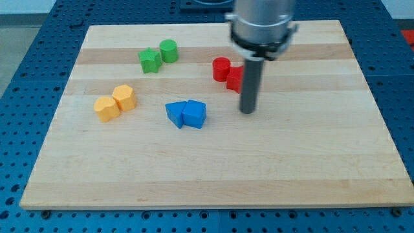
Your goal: Push the blue triangle along with blue cube slightly right
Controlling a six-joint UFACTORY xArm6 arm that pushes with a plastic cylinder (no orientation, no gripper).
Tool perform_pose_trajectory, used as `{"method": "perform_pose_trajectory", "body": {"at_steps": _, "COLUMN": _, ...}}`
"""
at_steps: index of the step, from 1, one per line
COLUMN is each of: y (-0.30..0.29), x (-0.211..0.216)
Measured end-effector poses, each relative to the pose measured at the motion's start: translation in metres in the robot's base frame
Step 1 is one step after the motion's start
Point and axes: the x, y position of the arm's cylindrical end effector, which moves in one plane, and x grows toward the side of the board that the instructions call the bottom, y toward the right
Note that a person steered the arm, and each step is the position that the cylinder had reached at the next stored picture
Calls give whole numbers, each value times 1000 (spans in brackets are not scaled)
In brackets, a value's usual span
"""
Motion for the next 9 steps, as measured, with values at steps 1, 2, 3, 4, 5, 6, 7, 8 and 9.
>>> {"method": "perform_pose_trajectory", "body": {"at_steps": 1, "y": -50, "x": 0}}
{"method": "perform_pose_trajectory", "body": {"at_steps": 2, "y": -85, "x": 0}}
{"method": "perform_pose_trajectory", "body": {"at_steps": 3, "y": -105, "x": 1}}
{"method": "perform_pose_trajectory", "body": {"at_steps": 4, "y": -112, "x": 1}}
{"method": "perform_pose_trajectory", "body": {"at_steps": 5, "y": -112, "x": -30}}
{"method": "perform_pose_trajectory", "body": {"at_steps": 6, "y": -142, "x": -31}}
{"method": "perform_pose_trajectory", "body": {"at_steps": 7, "y": -165, "x": -2}}
{"method": "perform_pose_trajectory", "body": {"at_steps": 8, "y": -166, "x": 20}}
{"method": "perform_pose_trajectory", "body": {"at_steps": 9, "y": -146, "x": 31}}
